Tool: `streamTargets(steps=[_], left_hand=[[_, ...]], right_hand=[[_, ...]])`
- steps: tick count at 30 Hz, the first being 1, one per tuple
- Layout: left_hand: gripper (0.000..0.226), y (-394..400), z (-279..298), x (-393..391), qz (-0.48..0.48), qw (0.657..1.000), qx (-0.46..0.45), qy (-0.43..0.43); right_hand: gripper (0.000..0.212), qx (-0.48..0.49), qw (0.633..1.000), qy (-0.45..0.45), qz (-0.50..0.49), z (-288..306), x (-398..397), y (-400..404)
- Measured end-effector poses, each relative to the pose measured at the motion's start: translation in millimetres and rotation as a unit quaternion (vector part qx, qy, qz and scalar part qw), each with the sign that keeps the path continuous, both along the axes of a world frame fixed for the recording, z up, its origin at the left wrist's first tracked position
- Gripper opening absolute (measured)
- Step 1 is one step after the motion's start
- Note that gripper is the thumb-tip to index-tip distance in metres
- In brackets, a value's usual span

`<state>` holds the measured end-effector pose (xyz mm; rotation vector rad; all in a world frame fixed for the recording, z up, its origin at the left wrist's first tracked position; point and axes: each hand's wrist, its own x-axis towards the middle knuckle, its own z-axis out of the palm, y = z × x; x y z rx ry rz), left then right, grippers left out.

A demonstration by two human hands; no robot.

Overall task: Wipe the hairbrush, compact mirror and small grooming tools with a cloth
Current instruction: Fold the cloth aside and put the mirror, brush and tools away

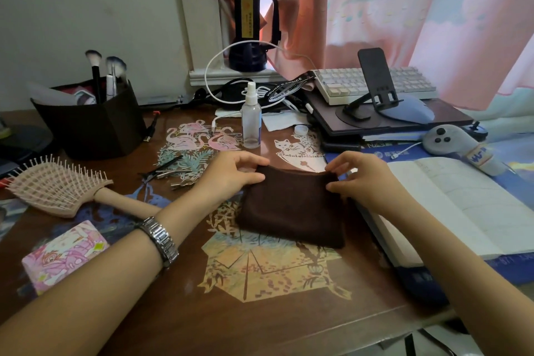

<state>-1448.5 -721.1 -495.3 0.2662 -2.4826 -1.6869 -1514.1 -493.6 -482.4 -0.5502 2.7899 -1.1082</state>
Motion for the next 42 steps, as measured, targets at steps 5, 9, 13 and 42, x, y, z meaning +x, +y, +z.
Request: streamTargets(steps=[5,9,13,42], left_hand=[[0.035,-3,-5,-1,0.008,0.999,-0.032,0.006],[0.037,-5,-2,4,0.023,0.998,-0.056,0.011],[0.04,-6,5,20,-0.024,0.999,-0.011,-0.033],[0.037,0,7,26,-0.001,0.994,0.076,-0.079]], right_hand=[[0.027,0.04,0.998,0.031,-0.026,-2,4,-2],[0.033,0.072,0.996,0.051,-0.027,3,13,-4],[0.042,0.083,0.996,-0.038,0.004,22,28,7],[0.041,-0.108,0.971,-0.21,-0.034,9,29,2]])
